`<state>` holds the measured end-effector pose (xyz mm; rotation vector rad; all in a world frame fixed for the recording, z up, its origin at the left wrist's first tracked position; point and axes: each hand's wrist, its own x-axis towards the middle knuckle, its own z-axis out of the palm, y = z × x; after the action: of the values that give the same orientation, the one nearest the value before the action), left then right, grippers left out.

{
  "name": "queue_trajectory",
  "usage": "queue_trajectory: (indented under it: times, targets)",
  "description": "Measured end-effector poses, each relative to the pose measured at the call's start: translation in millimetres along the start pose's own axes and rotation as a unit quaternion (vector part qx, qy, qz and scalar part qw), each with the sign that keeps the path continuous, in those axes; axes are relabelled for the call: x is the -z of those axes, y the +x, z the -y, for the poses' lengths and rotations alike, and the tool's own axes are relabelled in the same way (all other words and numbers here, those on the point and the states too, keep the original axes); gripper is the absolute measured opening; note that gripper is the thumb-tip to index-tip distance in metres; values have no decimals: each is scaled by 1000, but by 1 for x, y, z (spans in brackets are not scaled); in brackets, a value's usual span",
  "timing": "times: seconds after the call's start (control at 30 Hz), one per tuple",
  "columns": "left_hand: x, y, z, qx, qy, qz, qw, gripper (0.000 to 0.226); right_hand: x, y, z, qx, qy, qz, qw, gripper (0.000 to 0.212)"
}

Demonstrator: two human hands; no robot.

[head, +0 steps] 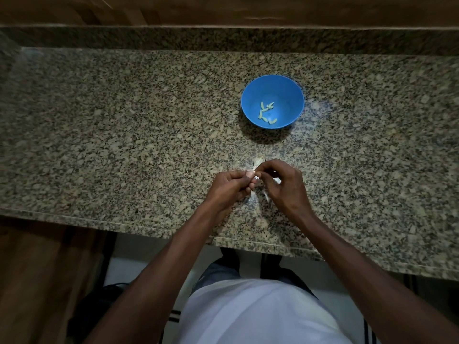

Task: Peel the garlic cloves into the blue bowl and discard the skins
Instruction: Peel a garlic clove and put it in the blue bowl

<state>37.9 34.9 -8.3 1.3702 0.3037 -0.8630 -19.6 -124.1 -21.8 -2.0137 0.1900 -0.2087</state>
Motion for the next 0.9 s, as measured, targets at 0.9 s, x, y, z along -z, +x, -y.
queue_trajectory:
  times: [0.9]
  targets:
    - [-29,1,7,-104,14,-89,990,19,2,-4,8,80,-61,-71,992,8]
